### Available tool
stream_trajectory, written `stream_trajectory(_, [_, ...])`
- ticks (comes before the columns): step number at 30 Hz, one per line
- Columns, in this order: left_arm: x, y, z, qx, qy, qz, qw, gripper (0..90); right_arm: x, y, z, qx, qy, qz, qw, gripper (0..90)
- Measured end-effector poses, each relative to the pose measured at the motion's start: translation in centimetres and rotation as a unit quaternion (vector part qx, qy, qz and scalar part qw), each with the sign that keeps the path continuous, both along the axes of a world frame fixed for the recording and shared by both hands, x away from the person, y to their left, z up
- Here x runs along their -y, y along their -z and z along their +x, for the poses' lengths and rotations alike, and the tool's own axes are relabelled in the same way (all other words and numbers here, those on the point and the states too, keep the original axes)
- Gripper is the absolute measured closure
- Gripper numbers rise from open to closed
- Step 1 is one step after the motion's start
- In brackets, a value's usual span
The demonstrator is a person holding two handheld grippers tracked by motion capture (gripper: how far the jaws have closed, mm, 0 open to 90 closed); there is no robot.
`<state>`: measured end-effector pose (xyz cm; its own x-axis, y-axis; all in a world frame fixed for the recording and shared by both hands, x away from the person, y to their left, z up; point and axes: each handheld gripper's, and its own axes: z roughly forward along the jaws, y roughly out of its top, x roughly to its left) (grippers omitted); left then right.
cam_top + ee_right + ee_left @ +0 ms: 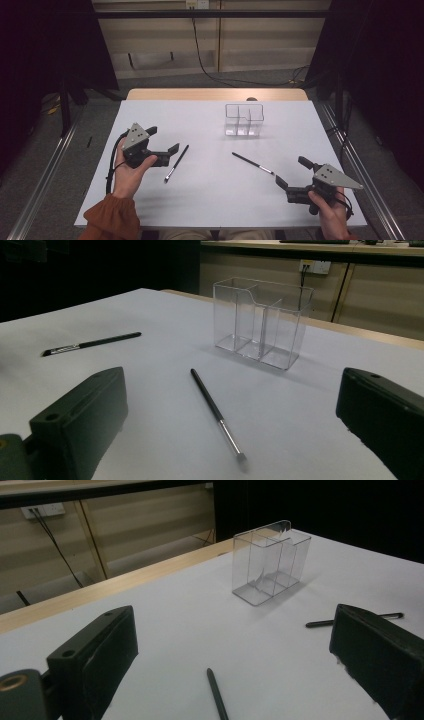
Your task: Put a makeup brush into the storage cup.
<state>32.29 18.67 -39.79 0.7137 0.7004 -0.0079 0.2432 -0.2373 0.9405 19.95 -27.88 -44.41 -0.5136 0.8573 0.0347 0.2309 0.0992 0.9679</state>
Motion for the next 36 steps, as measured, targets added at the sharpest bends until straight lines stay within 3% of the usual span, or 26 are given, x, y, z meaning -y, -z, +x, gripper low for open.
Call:
stream_trajectory(2, [0.0, 0.0, 0.1, -0.002, 0.001, 0.003, 1.0, 5.1, 0.0, 0.0, 0.0, 0.001, 0.0, -0.001, 1.0, 0.0])
stream_trajectory(5, [0.3, -0.1, 0.5, -0.018, 0.009, 0.015, 0.9997, 5.1, 0.0, 0.0, 0.0, 0.001, 0.001, -0.001, 1.0, 0.0])
stream_trajectory(7, [0.6, -0.2, 1.0, -0.039, 0.017, 0.019, 0.9989, 5.1, 0.0, 0.0, 0.0, 0.0, 0.0, -0.002, 1.0, 0.0])
stream_trajectory(10, [0.9, -0.1, 1.3, -0.049, 0.016, 0.03, 0.9982, 5.1, 0.0, 0.0, 0.0, 0.0, 0.001, 0.0, 1.0, 0.0])
stream_trajectory(11, [1.1, -0.1, 1.6, -0.064, 0.019, 0.045, 0.9968, 5.1, 0.1, 0.0, 0.0, 0.0, 0.002, 0.0, 1.0, 0.0])
stream_trajectory(12, [1.1, -0.1, 1.6, -0.064, 0.019, 0.045, 0.9968, 5.1, 0.1, 0.0, 0.0, 0.0, 0.002, 0.0, 1.0, 0.0])
stream_trajectory(15, [1.7, -0.1, 2.0, -0.085, 0.031, 0.081, 0.9926, 6.4, 0.1, 0.0, 0.0, -0.001, 0.001, 0.0, 1.0, 0.0])
stream_trajectory(18, [1.9, -0.1, 2.2, -0.09, 0.031, 0.086, 0.9918, 6.6, 0.0, 0.0, 0.0, -0.001, 0.0, -0.002, 1.0, 0.0])
stream_trajectory(20, [2.0, -0.2, 2.4, -0.096, 0.032, 0.1, 0.9898, 6.9, 0.0, 0.0, 0.0, -0.002, 0.0, -0.001, 1.0, 0.0])
stream_trajectory(21, [2.1, -0.3, 2.6, -0.108, 0.034, 0.112, 0.9873, 7.1, 0.0, 0.0, 0.0, -0.001, 0.0, -0.001, 1.0, 0.0])
stream_trajectory(23, [2.1, -0.3, 2.7, -0.112, 0.036, 0.114, 0.9865, 7.7, 0.0, 0.0, 0.0, -0.001, -0.001, 0.0, 1.0, 0.0])
stream_trajectory(26, [2.3, -0.3, 3.0, -0.131, 0.041, 0.136, 0.9811, 8.7, 0.0, 0.0, 0.0, -0.001, 0.002, 0.0, 1.0, 0.0])
stream_trajectory(27, [2.4, 0.0, 3.2, -0.146, 0.039, 0.151, 0.9769, 8.7, 0.0, 0.0, 0.0, -0.001, 0.002, 0.0, 1.0, 0.0])
stream_trajectory(28, [2.4, 0.2, 3.3, -0.155, 0.037, 0.157, 0.9746, 8.7, 0.0, 0.0, 0.0, -0.002, 0.001, 0.0, 1.0, 0.0])
stream_trajectory(29, [2.4, 0.2, 3.3, -0.155, 0.037, 0.157, 0.9746, 8.7, 0.0, 0.0, 0.0, -0.001, 0.0, 0.0, 1.0, 0.0])
stream_trajectory(30, [2.4, 0.7, 3.5, -0.188, 0.051, 0.175, 0.9651, 8.7, 0.0, 0.0, 0.0, -0.001, 0.0, -0.001, 1.0, 0.0])
stream_trajectory(31, [2.4, 0.7, 3.5, -0.188, 0.051, 0.175, 0.9651, 8.9, 0.0, 0.0, 0.0, -0.002, -0.001, -0.002, 1.0, 0.0])
stream_trajectory(33, [2.5, 1.1, 3.7, -0.203, 0.046, 0.191, 0.9592, 8.9, -0.1, 0.1, 0.0, -0.002, -0.002, -0.003, 1.0, 0.0])
stream_trajectory(34, [2.5, 1.1, 3.7, -0.203, 0.046, 0.191, 0.9592, 9.0, -0.1, 0.1, 0.0, -0.002, -0.002, -0.003, 1.0, 0.0])
stream_trajectory(36, [2.6, 1.2, 3.8, -0.217, 0.045, 0.198, 0.9546, 9.5, 0.0, 0.1, 0.0, -0.002, -0.001, -0.002, 1.0, 0.0])
